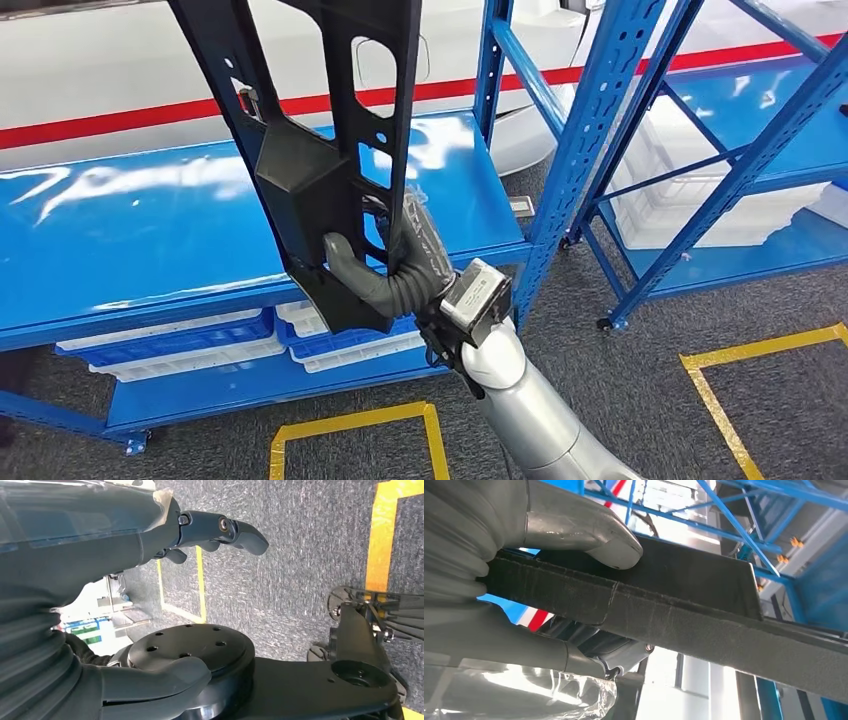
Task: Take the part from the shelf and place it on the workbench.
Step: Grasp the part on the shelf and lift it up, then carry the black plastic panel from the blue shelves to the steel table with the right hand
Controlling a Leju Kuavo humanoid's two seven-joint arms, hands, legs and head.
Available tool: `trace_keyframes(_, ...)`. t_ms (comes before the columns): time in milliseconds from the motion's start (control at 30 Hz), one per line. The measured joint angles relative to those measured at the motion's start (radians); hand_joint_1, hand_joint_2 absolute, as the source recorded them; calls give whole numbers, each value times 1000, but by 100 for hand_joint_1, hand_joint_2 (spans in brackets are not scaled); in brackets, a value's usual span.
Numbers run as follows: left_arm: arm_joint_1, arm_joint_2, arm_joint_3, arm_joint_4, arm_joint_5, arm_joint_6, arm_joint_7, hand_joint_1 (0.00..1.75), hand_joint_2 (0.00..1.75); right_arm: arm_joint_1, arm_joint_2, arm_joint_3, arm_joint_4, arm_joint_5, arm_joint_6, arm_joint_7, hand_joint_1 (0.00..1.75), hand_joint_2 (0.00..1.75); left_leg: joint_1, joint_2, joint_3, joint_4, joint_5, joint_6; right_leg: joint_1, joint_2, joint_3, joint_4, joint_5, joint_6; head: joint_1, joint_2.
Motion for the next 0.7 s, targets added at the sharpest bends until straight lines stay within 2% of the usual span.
trace_keyframes(67,0,0,0,0,0,4,0,0,175,-2,1,1,0,2,1,0,175,175,5,-4,-9,13,-12,-9,-5,0,-8,1,7,-15,-1,0)
trace_keyframes(100,0,0,0,0,0,5,0,0,175,-3,2,2,1,2,2,0,175,175,8,-5,-19,36,-35,-14,-6,0,-12,1,12,-25,-1,0)
trace_keyframes(133,0,0,0,0,0,6,0,0,175,-4,4,3,1,2,2,0,175,175,9,-7,-36,78,-69,-19,-6,0,-18,0,18,-35,-1,0)
trace_keyframes(200,1,-1,0,0,0,7,0,0,175,-4,7,4,1,3,2,0,175,175,10,-9,-81,197,-142,-24,-1,-1,-32,1,28,-49,-1,0)
trace_keyframes(233,1,-1,0,0,0,9,0,0,175,-3,7,4,3,3,2,0,175,175,10,-10,-95,244,-161,-25,2,-1,-39,1,33,-53,-1,0)
trace_keyframes(267,1,-1,0,0,-1,11,0,0,175,-3,7,5,4,3,2,0,175,175,11,-10,-95,262,-162,-24,5,-1,-46,1,37,-56,-1,0)
trace_keyframes(300,1,-1,0,0,-1,13,0,0,175,-3,8,6,5,4,2,0,175,175,11,-10,-76,245,-146,-21,7,-1,-51,1,42,-56,-1,0)
trace_keyframes(367,-1,-1,0,0,-4,15,0,0,175,-4,8,6,6,5,2,0,175,175,10,-10,6,126,-98,-11,9,0,-56,1,49,-53,-1,0)
trace_keyframes(400,-2,-1,0,0,-5,15,0,0,175,-5,9,6,6,7,2,0,175,175,8,-11,45,66,-84,-6,11,0,-58,1,53,-49,-1,0)
trace_keyframes(433,-4,0,0,0,-7,15,0,0,175,-6,11,6,6,10,2,0,175,175,4,-13,70,24,-77,-2,11,0,-60,1,57,-44,-1,0)
trace_keyframes(467,-5,0,0,0,-8,15,0,0,175,-6,12,6,6,12,2,-1,175,175,-1,-14,80,4,-77,1,11,-1,-62,1,61,-38,0,0)
trace_keyframes(567,-5,2,0,0,-9,16,0,0,175,-4,13,8,6,19,2,-4,175,175,-8,-11,74,-10,-59,17,9,-2,-73,4,66,-19,0,0)
trace_keyframes(600,-5,2,0,0,-9,16,0,0,175,-4,11,8,5,20,2,-5,175,175,-7,-8,69,-16,-50,25,10,-2,-83,20,51,-18,1,0)
trace_keyframes(633,-6,2,0,0,-9,16,0,0,175,-2,10,9,5,21,2,-7,175,175,-5,-5,63,-22,-40,31,11,-3,-100,57,23,-22,1,0)
trace_keyframes(700,-6,3,0,0,-9,17,0,0,175,4,6,11,5,24,2,-10,175,175,-5,-3,45,-23,-25,39,10,-3,-145,179,-50,-31,2,0)
